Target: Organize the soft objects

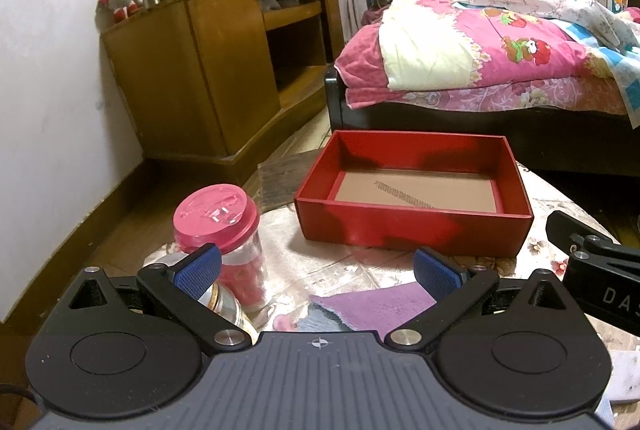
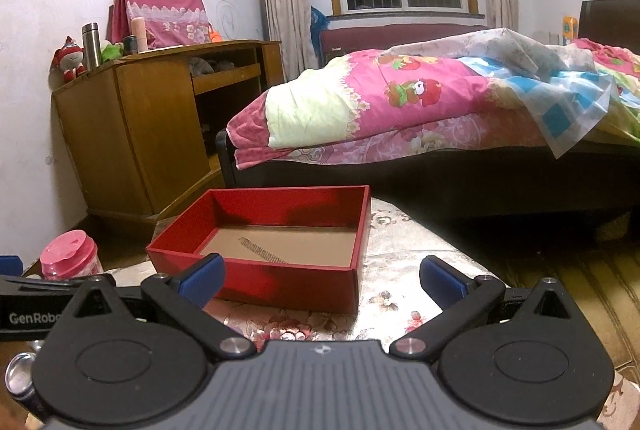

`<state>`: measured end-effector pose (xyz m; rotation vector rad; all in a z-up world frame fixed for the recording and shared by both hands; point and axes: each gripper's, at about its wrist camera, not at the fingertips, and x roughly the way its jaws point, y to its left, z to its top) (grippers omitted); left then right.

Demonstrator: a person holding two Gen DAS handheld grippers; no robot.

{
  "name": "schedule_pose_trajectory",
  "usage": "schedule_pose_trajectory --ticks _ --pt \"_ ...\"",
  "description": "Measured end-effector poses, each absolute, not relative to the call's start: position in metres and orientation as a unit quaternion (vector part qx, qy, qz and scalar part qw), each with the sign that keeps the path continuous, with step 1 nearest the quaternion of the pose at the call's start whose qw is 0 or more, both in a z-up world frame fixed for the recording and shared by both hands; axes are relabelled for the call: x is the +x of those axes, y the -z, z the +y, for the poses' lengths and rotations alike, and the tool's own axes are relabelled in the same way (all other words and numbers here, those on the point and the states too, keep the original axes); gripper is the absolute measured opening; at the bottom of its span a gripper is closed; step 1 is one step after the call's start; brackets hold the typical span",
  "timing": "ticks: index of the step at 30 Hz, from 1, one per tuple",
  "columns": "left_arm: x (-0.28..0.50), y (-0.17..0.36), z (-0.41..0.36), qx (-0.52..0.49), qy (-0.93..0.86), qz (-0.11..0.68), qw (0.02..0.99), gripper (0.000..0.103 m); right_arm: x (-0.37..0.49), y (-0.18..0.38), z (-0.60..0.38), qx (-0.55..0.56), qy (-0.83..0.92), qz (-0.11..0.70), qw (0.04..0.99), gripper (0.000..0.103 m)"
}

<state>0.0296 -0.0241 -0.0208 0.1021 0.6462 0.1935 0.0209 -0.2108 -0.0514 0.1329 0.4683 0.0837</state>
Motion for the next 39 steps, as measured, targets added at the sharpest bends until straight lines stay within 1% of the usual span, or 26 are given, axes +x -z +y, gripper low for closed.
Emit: schedule_pose_trajectory --ticks 10,16,39 --pt "0.0297 0.0204 -0.0252 0.054 -0.095 0.317 0.942 0.098 0.0222 0.0528 -0.2087 0.072 -0.044 0.246 0.966 0.080" --pt "0.0297 0.0213 -0.0248 0.055 -0.094 0.319 0.942 0.098 0.0219 0.0533 -0.2083 0.069 -0.044 0.235 0.969 0.080" --pt "0.0274 0.0229 -0.0188 0.054 -0.090 0.330 0.938 0.098 0.0165 0.0518 -0.2073 0.064 -0.045 0.239 0.968 0.080"
